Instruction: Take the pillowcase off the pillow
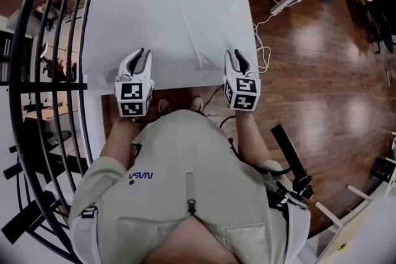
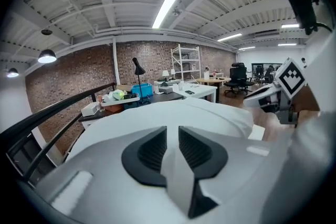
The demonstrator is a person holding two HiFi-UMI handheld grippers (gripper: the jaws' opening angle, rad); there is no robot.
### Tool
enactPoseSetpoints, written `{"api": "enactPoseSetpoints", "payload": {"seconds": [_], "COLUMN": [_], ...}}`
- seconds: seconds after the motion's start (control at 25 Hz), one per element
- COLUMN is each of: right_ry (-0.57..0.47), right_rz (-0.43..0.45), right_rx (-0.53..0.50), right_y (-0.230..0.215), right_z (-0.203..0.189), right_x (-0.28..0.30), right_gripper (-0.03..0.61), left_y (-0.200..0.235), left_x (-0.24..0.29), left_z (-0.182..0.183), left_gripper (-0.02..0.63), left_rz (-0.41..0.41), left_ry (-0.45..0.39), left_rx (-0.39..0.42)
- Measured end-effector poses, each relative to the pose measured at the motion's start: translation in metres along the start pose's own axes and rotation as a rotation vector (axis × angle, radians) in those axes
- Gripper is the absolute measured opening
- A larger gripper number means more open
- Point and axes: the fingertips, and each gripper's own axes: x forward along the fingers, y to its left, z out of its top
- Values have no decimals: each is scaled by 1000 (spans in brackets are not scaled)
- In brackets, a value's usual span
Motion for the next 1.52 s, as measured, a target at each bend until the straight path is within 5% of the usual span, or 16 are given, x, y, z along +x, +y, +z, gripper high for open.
{"api": "enactPoseSetpoints", "payload": {"seconds": [0.28,0.52,0.96,1.36,1.52], "right_ry": [-15,-36,-38,85,192], "right_rz": [79,47,-11,58,48], "right_rx": [-33,-45,-59,-32,51], "right_y": [15,13,-1,-27,-41], "right_z": [16,60,127,134,114], "right_x": [27,57,118,207,243], "right_gripper": [101,102,125,183,212], "left_y": [2,31,59,76,69], "left_x": [22,59,126,202,227], "left_z": [18,42,85,94,65], "left_gripper": [98,161,163,203,250], "left_rz": [21,-37,-160,-137,-197], "left_ry": [-23,-41,-59,49,246], "left_rx": [-23,2,11,15,-2]}}
